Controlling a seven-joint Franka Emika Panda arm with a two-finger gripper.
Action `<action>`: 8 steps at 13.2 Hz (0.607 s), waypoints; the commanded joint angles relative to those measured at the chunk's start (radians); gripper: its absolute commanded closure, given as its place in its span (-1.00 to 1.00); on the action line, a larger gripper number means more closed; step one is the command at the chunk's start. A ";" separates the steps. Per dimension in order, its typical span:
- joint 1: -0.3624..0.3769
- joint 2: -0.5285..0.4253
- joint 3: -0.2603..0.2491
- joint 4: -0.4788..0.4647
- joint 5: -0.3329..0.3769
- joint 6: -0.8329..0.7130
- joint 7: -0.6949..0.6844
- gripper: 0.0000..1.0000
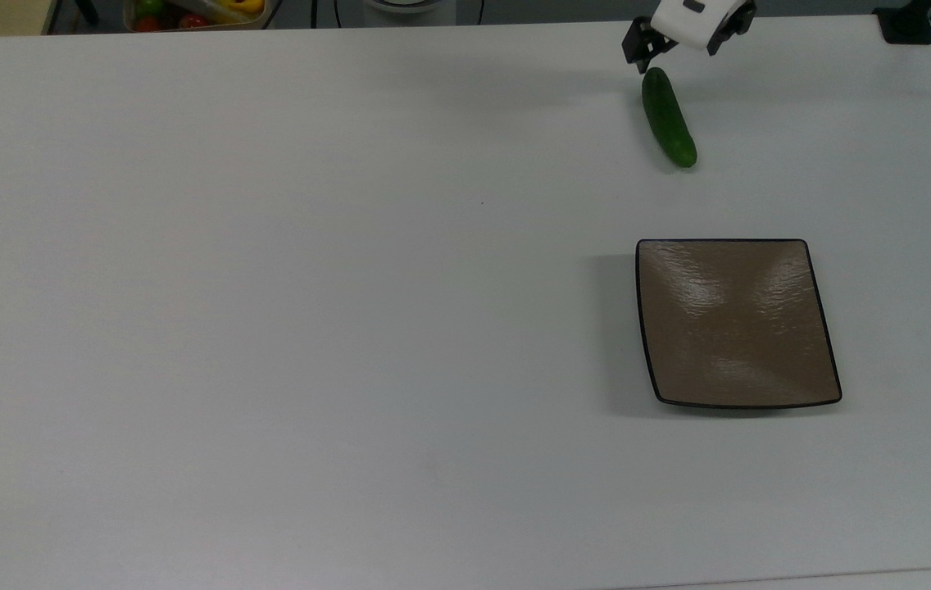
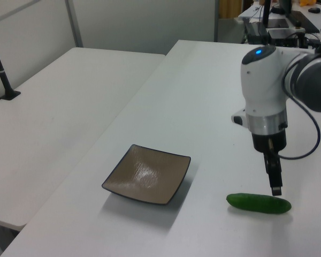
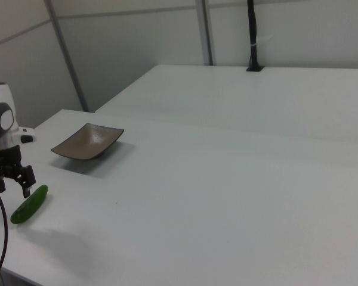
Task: Cucumber placed on a ceramic plate
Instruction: 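Move the gripper over the green cucumber and lower it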
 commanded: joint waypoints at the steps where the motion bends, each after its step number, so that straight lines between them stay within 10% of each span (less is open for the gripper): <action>1: 0.024 0.016 -0.008 -0.044 -0.014 0.087 0.021 -1.00; 8: 0.027 0.085 -0.008 -0.045 -0.096 0.164 0.023 -0.98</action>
